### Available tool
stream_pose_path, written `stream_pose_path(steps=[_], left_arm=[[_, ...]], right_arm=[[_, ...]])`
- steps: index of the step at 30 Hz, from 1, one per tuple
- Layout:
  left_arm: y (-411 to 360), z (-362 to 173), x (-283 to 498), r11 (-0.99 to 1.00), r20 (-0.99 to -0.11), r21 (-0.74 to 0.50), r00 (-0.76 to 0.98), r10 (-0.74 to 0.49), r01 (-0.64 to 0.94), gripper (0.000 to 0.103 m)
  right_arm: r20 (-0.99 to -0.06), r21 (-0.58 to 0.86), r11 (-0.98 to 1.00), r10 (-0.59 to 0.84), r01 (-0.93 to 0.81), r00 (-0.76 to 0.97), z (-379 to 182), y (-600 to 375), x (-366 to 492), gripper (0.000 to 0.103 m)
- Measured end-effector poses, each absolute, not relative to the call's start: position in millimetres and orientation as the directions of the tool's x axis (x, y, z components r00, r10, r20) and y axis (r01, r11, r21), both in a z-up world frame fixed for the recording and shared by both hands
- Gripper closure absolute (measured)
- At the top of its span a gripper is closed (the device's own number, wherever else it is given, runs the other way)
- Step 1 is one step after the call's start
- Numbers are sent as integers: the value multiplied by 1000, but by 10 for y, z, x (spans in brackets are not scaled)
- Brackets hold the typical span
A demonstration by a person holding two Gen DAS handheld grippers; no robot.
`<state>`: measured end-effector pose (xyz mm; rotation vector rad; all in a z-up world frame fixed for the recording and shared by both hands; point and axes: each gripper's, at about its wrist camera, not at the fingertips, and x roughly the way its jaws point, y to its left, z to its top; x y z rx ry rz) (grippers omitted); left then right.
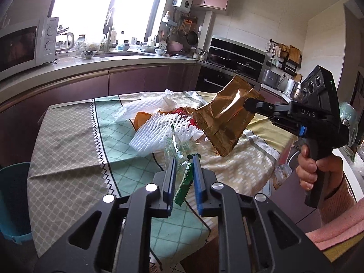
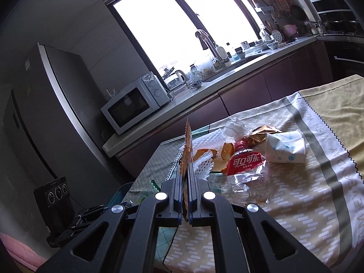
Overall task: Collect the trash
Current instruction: 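Move both tools toward the trash pile on the tablecloth, then close left tool on a white foam net while right tool grasps another foam net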
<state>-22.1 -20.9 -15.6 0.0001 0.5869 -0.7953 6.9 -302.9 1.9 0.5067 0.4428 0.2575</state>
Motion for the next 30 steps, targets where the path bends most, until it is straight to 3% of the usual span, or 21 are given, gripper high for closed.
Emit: stream_pose_path(steps=[9,13,15,20,23,25,30], left_arm=[[110,-178,-183,757,-502,-221,594,-628,615,88],[123,-196,-127,771,-505,-215,607,-613,599,88],[98,-208,-110,780,-514,-199,614,-599,593,88],[-31,-285,-6,793,-548,-164,614,-568,587,86],[-167,-305,-2,800,-558,-106,630,-540,591,79],[-230,-315,0,800,-563,-96,631,-534,592,66],[-308,-265,-25,792,-545,-58,646,-535,608,45]], right_arm=[[-389,551,823,398,-137,831,-139,-2898,230,100],[-454,576,816,376,-56,808,-359,-2977,304,99],[-488,575,818,345,-2,802,-453,-3043,322,95],[-549,501,859,222,105,805,-460,-3174,341,72],[-542,400,907,118,132,832,-280,-3151,368,58],[-523,365,925,108,107,845,-171,-3090,420,56],[-535,359,931,262,-65,803,-90,-2764,789,53]])
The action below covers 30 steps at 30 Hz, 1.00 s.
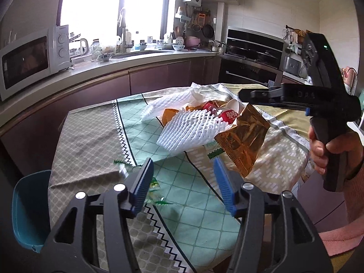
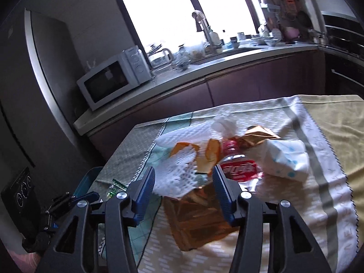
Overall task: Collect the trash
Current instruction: 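Close left tool on a white foam net while right tool grasps another foam net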
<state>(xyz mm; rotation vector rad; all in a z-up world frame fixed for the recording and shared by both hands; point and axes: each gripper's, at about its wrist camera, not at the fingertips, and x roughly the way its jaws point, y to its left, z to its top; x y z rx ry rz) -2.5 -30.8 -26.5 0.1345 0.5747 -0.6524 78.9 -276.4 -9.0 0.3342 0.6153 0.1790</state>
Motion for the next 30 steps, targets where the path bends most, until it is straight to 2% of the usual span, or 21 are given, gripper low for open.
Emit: stream_pose_path(steps=[4,5,6,8,10,15,18,22,23,25,30], left_arm=[[-294,-216,32,791,-526,-59,654,-544,610,44],[-290,-212,64,791,-527,-63,653,-544,608,44],[-286,-215,103,793,-531,-71,650,-544,606,44],[-297,-226,166,793,-538,-73,646,-542,605,45],[-326,-240,203,794,-540,-58,650,-535,605,44],[-502,-273,291,781,-538,-17,653,-533,624,43],[-642,-283,324,778,-523,41,678,-518,626,40],[-805,-318,348,785,-509,133,721,-470,605,41],[-843,-339,360,789,-510,161,734,-449,593,43],[-899,-372,390,795,-518,191,747,-417,576,66],[-836,-402,525,816,-552,109,717,-425,568,102]], right_arm=[[-611,392,913,352,-115,709,-290,-2575,1185,53],[-624,410,905,372,-118,687,-349,-2552,1264,58],[-637,414,904,372,-108,675,-395,-2543,1321,63],[-644,440,891,399,-111,652,-468,-2547,1400,88],[-630,472,874,427,-116,649,-489,-2578,1406,99],[-524,590,791,530,-166,666,-360,-2678,1324,99],[-476,646,737,593,-199,649,-292,-2658,1305,99],[-433,707,668,669,-233,604,-283,-2567,1335,99],[-425,718,655,680,-235,597,-285,-2548,1349,99],[-407,741,625,708,-244,577,-299,-2513,1379,99],[-421,742,623,720,-248,552,-331,-2436,1440,97]])
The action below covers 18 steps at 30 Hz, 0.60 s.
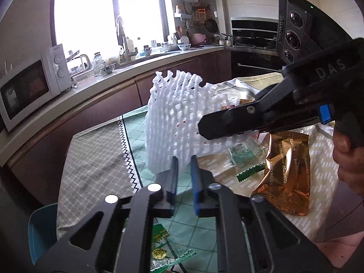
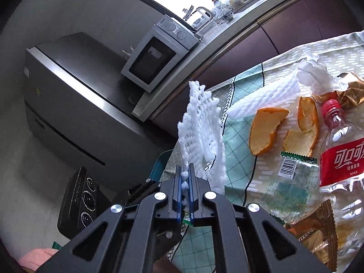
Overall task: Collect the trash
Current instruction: 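Close left tool on a white foam net while right tool grasps another foam net, then lift the held foam nets with both tools toward the blue bin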
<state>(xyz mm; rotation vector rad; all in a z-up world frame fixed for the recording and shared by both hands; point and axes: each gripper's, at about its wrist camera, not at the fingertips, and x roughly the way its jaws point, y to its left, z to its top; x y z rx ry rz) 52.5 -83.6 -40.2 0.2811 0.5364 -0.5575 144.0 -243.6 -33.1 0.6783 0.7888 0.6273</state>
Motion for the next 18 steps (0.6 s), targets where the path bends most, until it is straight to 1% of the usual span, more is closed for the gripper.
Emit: stream_pose_path(steps=[2,3,5,6,7,12,14,15,16,18], left_arm=[[-779,-398,568,820,-556,75,706,-438,568,102],[-735,-401,603,824,-558,66,705,-437,563,102],[-675,-389,640,826,-564,43,696,-445,563,102],[-634,-386,645,828,-562,33,696,-448,560,102],[-608,-380,659,825,-564,19,688,-457,564,102],[-498,-362,717,817,-581,-30,655,-483,576,101],[-482,-352,707,799,-582,-37,638,-505,600,87],[-480,-343,702,801,-578,-20,647,-498,598,71],[-482,-328,690,804,-570,-3,660,-490,595,62],[-514,-306,698,786,-567,1,648,-509,618,58]], right_arm=[[-441,725,645,705,-241,556,-322,-2433,1467,96],[-453,713,660,691,-235,563,-314,-2444,1477,93],[-471,688,688,664,-229,581,-295,-2492,1484,77],[-477,675,703,648,-225,594,-287,-2526,1485,73],[-486,660,720,628,-216,607,-279,-2563,1488,72],[-518,633,756,576,-170,633,-327,-2698,1550,72],[-518,633,757,570,-162,638,-333,-2747,1574,72],[-521,632,759,565,-156,640,-333,-2784,1573,72],[-528,621,770,550,-146,647,-325,-2817,1574,71],[-540,607,784,525,-127,658,-317,-2875,1609,67]])
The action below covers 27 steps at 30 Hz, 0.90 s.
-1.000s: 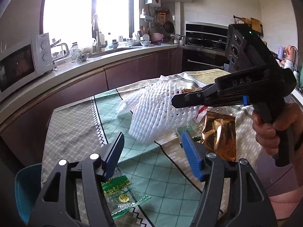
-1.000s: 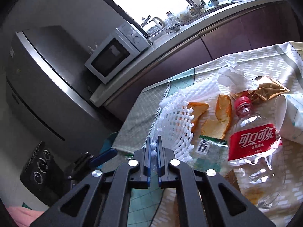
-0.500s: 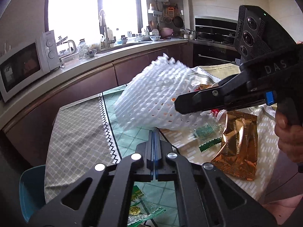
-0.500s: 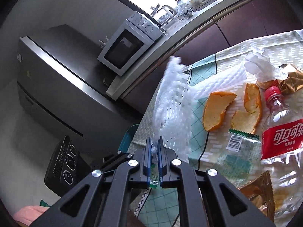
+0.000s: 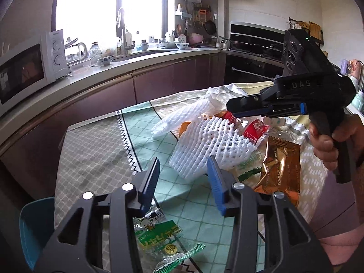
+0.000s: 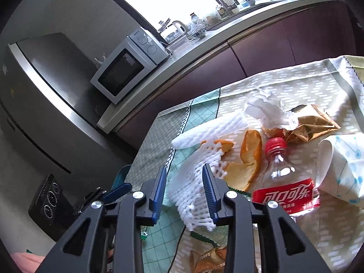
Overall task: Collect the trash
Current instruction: 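Lift the held foam nets with both tools toward the blue bin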
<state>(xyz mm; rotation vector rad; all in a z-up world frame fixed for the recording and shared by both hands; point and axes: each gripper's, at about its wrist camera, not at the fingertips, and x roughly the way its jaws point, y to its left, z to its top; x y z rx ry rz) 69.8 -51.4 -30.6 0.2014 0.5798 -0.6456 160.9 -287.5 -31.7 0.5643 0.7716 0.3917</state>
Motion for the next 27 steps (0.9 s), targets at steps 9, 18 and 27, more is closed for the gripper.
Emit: stream_pose_path(steps=[9,18,27], left_arm=[[-748,-334,1141,739,-627,-82,542,-560,669,48],[-908,-507,1532,668,-702,-183,380,-603,721,42],[-1045,-679,1568,647,-740,-192,324,-589,738,84]], right_arm=[[-546,720,692,522,48,656,-529,-3164,2168,43],[-588,733,667,518,137,622,-644,-3112,2513,38],[-575,749,653,558,111,599,-741,-3108,2566,89]])
